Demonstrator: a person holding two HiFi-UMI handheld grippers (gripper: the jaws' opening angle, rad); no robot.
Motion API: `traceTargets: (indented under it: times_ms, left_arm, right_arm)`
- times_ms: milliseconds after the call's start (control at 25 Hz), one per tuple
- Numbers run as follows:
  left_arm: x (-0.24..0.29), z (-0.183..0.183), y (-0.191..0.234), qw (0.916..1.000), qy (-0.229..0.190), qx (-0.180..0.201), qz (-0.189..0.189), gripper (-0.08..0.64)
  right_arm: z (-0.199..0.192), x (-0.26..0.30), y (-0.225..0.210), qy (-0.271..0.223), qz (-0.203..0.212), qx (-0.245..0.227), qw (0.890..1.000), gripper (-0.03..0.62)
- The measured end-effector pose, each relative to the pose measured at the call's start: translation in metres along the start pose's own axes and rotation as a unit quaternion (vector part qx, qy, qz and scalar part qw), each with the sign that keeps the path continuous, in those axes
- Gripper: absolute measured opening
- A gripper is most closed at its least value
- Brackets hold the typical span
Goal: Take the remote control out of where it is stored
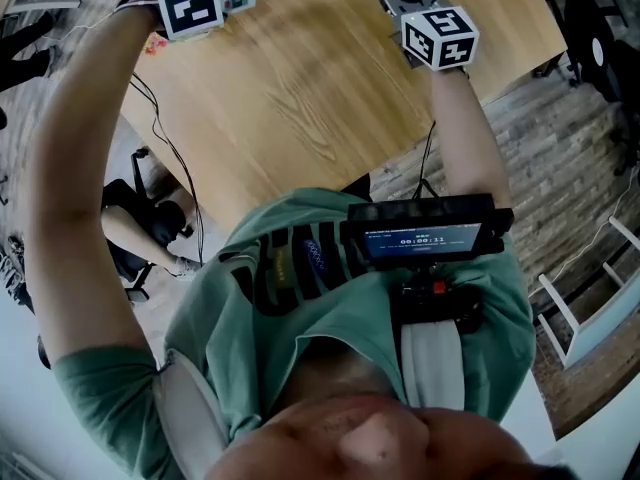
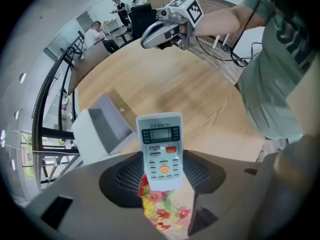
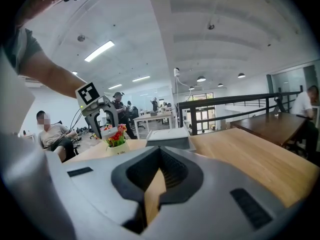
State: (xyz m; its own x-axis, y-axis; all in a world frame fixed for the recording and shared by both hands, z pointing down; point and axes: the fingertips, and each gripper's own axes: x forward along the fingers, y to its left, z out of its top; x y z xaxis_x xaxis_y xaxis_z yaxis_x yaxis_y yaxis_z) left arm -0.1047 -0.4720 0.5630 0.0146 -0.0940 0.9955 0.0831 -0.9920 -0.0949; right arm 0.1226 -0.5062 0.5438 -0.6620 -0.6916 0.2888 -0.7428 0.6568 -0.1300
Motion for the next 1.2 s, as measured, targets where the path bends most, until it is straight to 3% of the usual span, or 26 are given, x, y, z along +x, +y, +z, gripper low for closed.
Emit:
traceTargets:
  times_ms: [800, 1200]
  left_arm:
    - [0.062, -0.015, -0.102, 0.9972, -0.008, -0.048, -0.057, 0.247]
    - [0.083, -0.015, -0.111, 0.9961, 0.002, -0.058, -0.067, 0.247]
  right_arm:
    - [-0.036, 0.024, 0.024, 0.038, 0.034, 0.006, 0.999, 0.005]
    - [-0.042, 0.025, 0.026, 0.044, 0.034, 0.010, 0.998, 0.005]
